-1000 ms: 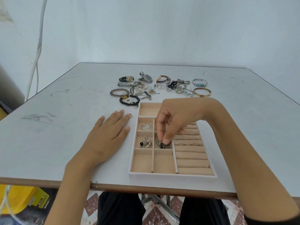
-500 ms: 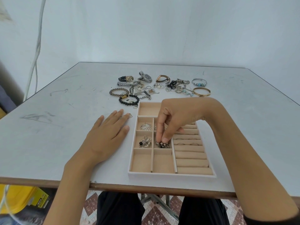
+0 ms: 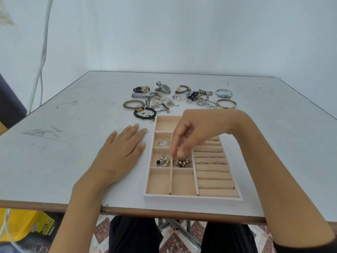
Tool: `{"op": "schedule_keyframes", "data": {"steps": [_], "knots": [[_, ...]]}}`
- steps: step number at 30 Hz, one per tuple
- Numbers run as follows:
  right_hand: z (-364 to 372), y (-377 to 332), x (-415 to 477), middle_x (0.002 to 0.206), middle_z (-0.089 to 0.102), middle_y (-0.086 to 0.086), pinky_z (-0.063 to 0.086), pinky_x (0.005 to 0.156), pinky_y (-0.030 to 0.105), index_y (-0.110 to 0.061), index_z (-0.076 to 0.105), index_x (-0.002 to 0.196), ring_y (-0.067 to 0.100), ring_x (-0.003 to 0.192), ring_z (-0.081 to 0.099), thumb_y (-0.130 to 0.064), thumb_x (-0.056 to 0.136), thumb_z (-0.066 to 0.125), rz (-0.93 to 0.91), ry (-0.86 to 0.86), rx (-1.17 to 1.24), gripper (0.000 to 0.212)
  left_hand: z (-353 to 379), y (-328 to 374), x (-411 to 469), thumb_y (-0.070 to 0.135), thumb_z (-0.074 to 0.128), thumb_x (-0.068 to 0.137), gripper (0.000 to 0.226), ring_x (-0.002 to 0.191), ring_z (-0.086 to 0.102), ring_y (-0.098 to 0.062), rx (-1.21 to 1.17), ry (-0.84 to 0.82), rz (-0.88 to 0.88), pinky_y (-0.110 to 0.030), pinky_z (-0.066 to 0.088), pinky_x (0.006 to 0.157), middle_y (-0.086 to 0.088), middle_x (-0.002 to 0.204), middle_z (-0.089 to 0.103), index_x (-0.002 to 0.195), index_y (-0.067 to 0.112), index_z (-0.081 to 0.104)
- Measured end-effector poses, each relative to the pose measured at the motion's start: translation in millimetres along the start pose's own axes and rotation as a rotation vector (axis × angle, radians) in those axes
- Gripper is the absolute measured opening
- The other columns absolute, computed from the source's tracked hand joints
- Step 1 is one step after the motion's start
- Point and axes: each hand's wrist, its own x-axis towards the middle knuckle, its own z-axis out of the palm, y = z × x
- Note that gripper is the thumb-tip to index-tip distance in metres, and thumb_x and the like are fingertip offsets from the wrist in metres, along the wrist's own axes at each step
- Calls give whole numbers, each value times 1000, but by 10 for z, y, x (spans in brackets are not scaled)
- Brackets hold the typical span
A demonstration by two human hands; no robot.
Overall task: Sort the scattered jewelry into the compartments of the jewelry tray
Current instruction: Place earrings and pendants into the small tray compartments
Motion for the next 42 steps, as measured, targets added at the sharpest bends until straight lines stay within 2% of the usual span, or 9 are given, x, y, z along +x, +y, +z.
{"op": "schedule_keyframes", "data": {"steps": [2, 11, 15, 18, 22, 27, 31, 35, 42], "knots": [[-56, 63, -7, 77, 70, 12, 35, 49, 18, -14, 74, 100, 15, 57, 49, -12, 83, 72, -20, 138, 73, 18, -2, -2, 2, 54, 7, 84, 68, 144, -4, 4, 3, -2, -2, -26, -9, 118, 18, 158, 3, 150, 38, 14], [-297, 564, -49, 85, 69, 12, 36, 44, 16, -12, 73, 95, 10, 57, 54, -7, 85, 61, 140, 946, 296, 17, -67, 13, 51, 54, 14, 82, 69, 143, 15, -4, 40, 21, 7, -30, 7, 118, 14, 155, 21, 145, 33, 29], [-346, 887, 5, 83, 67, 5, 43, 63, 29, -31, 69, 77, 17, 65, 54, -3, 80, 52, 355, 1171, 115, 33, -135, 42, 129, 59, 18, 74, 69, 131, 35, -9, 42, 58, -11, -30, 26, 106, 15, 141, 40, 133, 33, 44], [-351, 1004, 10, 95, 68, -1, 48, 73, 30, -30, 68, 81, 22, 77, 60, -2, 79, 46, 458, 1228, -6, 36, -214, 41, 234, 50, 36, 90, 40, 120, 42, -15, 78, 33, -44, -34, 35, 92, 10, 129, 47, 123, 33, 52], [-338, 1126, 64, 106, 65, 0, 40, 74, 26, -24, 71, 94, 20, 103, 58, -2, 79, 54, 483, 1236, -124, 32, -390, 87, 487, 43, 46, 92, 20, 106, 54, -19, 42, 48, -126, -33, 39, 81, 8, 112, 57, 102, 34, 62], [-340, 1236, 188, 112, 61, 5, 39, 78, 29, -20, 69, 102, 23, 116, 50, -10, 79, 64, 468, 1192, -229, 25, -449, 301, 945, 37, 47, 94, 19, 102, 59, -24, 104, 135, -117, -32, 39, 80, 4, 112, 64, 102, 28, 61], [-321, 1294, 256, 109, 63, 7, 43, 84, 34, -16, 70, 104, 29, 112, 52, -24, 83, 66, 532, 1174, -261, 23, -338, 586, 1289, 34, 43, 94, 22, 97, 61, -22, 181, 156, -18, -31, 41, 76, 4, 112, 65, 105, 27, 60], [-299, 1290, 278, 108, 64, 9, 45, 86, 37, -14, 71, 97, 30, 109, 53, -23, 87, 62, 555, 1170, -347, 16, -185, 902, 1601, 29, 42, 92, 28, 111, 56, -25, 248, 113, 74, -39, 38, 93, 1, 117, 64, 116, 28, 57], [-329, 1329, 267, 105, 65, 5, 43, 87, 37, -12, 65, 97, 26, 105, 55, -24, 89, 58, 521, 1214, -237, 16, -31, 1189, 1886, 28, 44, 95, 32, 128, 41, -28, 288, 61, 158, -44, 33, 101, -6, 135, 49, 125, 33, 55]]}}
